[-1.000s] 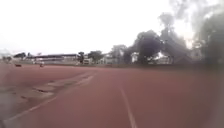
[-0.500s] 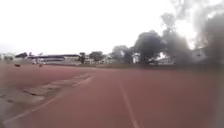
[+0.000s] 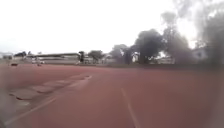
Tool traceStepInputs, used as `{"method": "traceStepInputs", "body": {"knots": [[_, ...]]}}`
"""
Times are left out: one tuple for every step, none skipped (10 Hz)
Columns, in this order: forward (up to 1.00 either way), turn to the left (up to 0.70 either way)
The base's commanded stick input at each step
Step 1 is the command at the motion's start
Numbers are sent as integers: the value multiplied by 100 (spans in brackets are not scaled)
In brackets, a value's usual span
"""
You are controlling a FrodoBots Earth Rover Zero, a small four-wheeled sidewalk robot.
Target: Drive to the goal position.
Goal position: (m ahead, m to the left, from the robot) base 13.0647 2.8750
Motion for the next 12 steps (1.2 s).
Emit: {"method": "traceStepInputs", "body": {"knots": [[70,0],[70,0],[70,0],[70,0],[70,0],[70,0],[70,0],[70,0],[70,0],[70,0],[70,0],[70,0]]}}
